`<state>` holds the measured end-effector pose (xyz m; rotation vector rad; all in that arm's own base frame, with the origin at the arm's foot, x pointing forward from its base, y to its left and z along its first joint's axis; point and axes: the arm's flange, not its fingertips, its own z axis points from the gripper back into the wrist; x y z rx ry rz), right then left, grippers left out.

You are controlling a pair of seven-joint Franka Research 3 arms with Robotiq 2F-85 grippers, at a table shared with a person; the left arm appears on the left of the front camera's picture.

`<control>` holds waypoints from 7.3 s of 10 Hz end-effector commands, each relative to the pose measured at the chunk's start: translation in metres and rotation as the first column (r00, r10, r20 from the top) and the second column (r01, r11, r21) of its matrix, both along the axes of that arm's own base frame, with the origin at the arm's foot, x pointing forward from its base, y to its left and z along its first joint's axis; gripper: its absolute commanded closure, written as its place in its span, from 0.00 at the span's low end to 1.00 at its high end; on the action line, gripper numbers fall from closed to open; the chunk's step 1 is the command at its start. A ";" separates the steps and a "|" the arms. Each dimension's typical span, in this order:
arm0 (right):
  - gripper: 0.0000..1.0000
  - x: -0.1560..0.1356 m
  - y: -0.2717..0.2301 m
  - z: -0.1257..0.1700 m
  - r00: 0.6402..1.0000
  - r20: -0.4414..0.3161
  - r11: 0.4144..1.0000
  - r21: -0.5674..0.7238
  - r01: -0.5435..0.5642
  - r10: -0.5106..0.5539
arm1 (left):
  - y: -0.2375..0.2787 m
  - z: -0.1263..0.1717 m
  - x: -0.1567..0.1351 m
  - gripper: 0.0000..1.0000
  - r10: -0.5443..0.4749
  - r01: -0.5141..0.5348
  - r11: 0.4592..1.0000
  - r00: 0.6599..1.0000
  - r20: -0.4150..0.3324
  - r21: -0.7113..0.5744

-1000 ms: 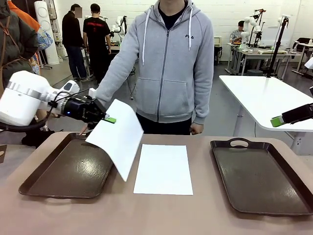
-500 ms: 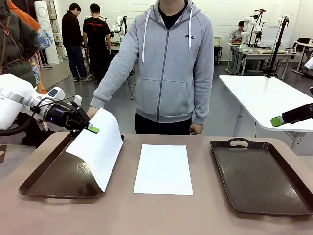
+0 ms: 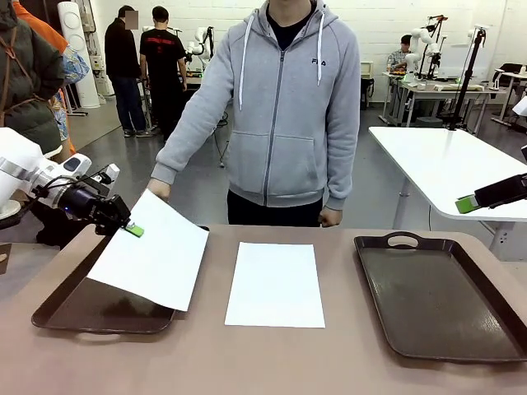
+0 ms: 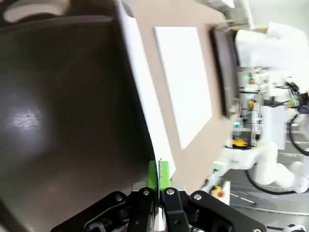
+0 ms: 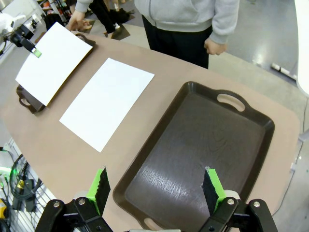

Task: Sort the A4 documents.
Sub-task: Place the A4 Paper in the designated Handle tray, then receive the A4 Paper.

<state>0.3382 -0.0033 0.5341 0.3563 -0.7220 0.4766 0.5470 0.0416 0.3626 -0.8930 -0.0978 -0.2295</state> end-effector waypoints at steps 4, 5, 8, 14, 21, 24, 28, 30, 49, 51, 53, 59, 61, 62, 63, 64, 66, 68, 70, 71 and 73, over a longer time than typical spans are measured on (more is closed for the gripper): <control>0.00 0.001 0.000 -0.002 1.000 -0.006 1.000 0.021 -0.009 0.010 | -0.026 -0.010 0.009 0.99 -0.096 0.114 0.967 0.991 -0.089 0.228; 0.00 0.001 0.000 -0.002 1.000 -0.006 1.000 0.021 -0.009 0.010 | -0.023 -0.012 0.011 0.99 -0.073 0.093 0.968 0.993 -0.090 0.234; 0.00 0.001 0.000 -0.002 1.000 -0.006 1.000 0.021 -0.009 0.010 | -0.010 -0.015 0.011 0.99 -0.005 0.033 0.946 0.996 -0.088 0.321; 0.00 0.001 0.000 -0.002 1.000 -0.006 1.000 0.021 -0.009 0.010 | -0.002 -0.027 0.009 0.99 0.078 -0.044 0.914 0.995 -0.068 0.403; 0.00 0.001 0.000 -0.002 1.000 -0.006 1.000 0.021 -0.009 0.010 | -0.003 -0.032 0.008 0.99 0.148 -0.105 0.909 0.986 -0.078 0.403; 0.00 0.001 0.000 -0.002 1.000 -0.006 1.000 0.021 -0.009 0.010 | -0.005 -0.030 0.012 0.81 0.119 -0.074 0.909 0.989 -0.085 0.410; 0.00 0.001 0.000 -0.002 1.000 -0.006 1.000 0.021 -0.009 0.010 | 0.001 -0.026 0.013 0.42 0.133 -0.076 0.877 0.987 -0.088 0.475; 0.00 0.001 0.000 -0.002 1.000 -0.006 1.000 0.021 -0.009 0.010 | 0.004 -0.022 0.013 0.23 0.151 -0.083 0.848 0.985 -0.088 0.523; 0.00 0.001 0.000 -0.002 1.000 -0.006 1.000 0.021 -0.009 0.010 | 0.013 -0.005 0.013 0.00 0.173 -0.119 0.812 0.984 -0.041 0.571; 0.00 0.001 0.000 -0.002 1.000 -0.006 1.000 0.021 -0.009 0.010 | 0.013 -0.005 0.013 0.00 0.181 -0.127 0.817 0.983 -0.042 0.562; 0.00 0.001 0.000 -0.002 1.000 -0.006 1.000 0.021 -0.009 0.010 | -0.006 0.031 0.025 0.00 0.100 -0.121 0.770 0.993 0.069 0.626; 0.00 0.001 0.000 -0.002 1.000 -0.006 1.000 0.021 -0.009 0.010 | -0.007 0.188 -0.076 0.00 -0.147 -0.149 0.878 0.822 0.551 0.456; 0.00 0.001 0.000 -0.002 1.000 -0.006 1.000 0.021 -0.009 0.010 | 0.001 0.183 -0.095 0.00 -0.198 -0.033 0.934 0.781 0.592 0.356; 0.00 0.001 0.000 -0.002 1.000 -0.006 1.000 0.021 -0.009 0.010 | 0.002 0.186 -0.112 0.00 -0.187 -0.055 0.936 0.757 0.626 0.347; 0.00 0.001 0.000 -0.002 1.000 -0.006 1.000 0.021 -0.009 0.010 | 0.007 0.191 -0.127 0.00 -0.166 -0.089 0.935 0.745 0.646 0.343; 0.00 0.001 0.000 -0.002 1.000 -0.006 1.000 0.021 -0.009 0.010 | 0.013 0.197 -0.142 0.00 -0.149 -0.115 0.940 0.706 0.692 0.320; 0.00 0.001 0.000 -0.002 1.000 -0.006 1.000 0.021 -0.009 0.010 | 0.018 0.205 -0.157 0.00 -0.138 -0.165 0.935 0.647 0.750 0.314; 0.00 0.001 0.000 -0.002 1.000 -0.006 1.000 0.021 -0.009 0.010 | 0.018 0.215 -0.162 0.00 -0.145 -0.109 0.956 0.633 0.760 0.273; 0.00 0.001 0.000 -0.002 1.000 -0.006 1.000 0.021 -0.009 0.010 | 0.015 0.215 -0.155 0.00 -0.138 -0.103 0.957 0.657 0.741 0.270; 0.00 0.001 0.000 -0.002 1.000 -0.006 1.000 0.021 -0.009 0.010 | 0.015 0.214 -0.154 0.00 -0.135 -0.107 0.957 0.661 0.738 0.270; 0.00 0.001 0.000 -0.002 1.000 -0.006 1.000 0.021 -0.009 0.010 | 0.017 0.214 -0.151 0.00 -0.110 -0.119 0.959 0.682 0.723 0.258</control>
